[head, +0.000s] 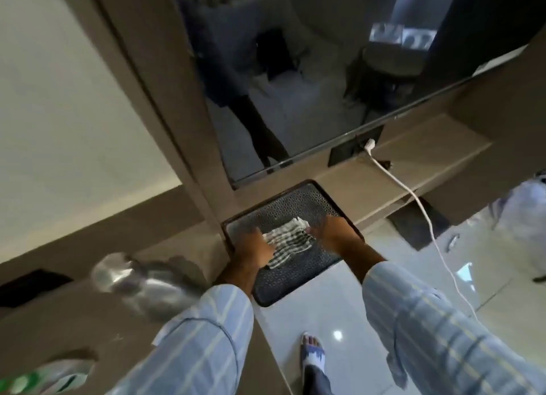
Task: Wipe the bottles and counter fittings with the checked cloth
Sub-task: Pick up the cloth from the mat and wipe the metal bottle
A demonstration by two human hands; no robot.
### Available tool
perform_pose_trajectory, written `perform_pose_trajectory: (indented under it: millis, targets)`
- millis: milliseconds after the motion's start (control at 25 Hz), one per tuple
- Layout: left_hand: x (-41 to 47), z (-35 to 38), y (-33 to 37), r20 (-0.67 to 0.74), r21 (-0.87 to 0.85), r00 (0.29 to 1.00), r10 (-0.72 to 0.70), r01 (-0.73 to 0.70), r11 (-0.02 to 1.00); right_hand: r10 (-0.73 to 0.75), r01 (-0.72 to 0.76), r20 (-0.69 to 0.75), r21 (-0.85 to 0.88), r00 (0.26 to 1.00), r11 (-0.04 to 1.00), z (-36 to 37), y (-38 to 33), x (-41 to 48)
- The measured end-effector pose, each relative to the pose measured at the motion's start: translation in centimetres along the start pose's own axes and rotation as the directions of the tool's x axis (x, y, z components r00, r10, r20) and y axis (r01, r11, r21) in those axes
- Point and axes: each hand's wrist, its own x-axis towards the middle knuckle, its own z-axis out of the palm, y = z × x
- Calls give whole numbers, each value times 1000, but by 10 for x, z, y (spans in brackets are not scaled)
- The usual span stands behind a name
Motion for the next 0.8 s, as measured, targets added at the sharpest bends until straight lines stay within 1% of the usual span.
perform_pose_trajectory:
  millis: [80,160,200,320,360,440,480,560,640,720,800]
  targets:
    - [25,26,-3,-50,-29,992,-118,116,993,84,-86,36,45,996,995,24,10,29]
    - [39,49,-10,-122,-75,972,-199,190,979,99,-106,97,72,990,992,49,12,46]
    - [43,53,-9,-138,-96,967,-215,203,975,84,-91,94,78,992,993,58,11,54]
    - [57,61,-11,-151,-174,957,-248,221,960,95,-98,26,184,995,978,63,0,64]
    - [58,60,-11,-118,-221,959,-257,227,949,114,-120,39,218,993,969,62,-3,66]
    - [55,52,-11,-75,-323,965,-251,215,922,189,-215,105,366,976,905,52,-9,60]
    - [50,44,-9,-56,-378,970,-237,199,904,212,-254,143,458,967,852,42,-15,52]
    - [29,19,-1,-27,-462,982,-189,155,873,191,-241,146,607,971,758,18,-23,29]
    - [-2,-13,14,-48,-495,993,-104,67,866,124,-145,80,698,989,701,-11,-38,-1]
    - [-45,-48,27,-153,-537,988,-11,-74,840,55,-20,-24,733,998,680,-47,-62,-50]
    - [-91,-84,40,-228,-632,969,98,-224,742,-15,104,-126,738,992,667,-83,-89,-102]
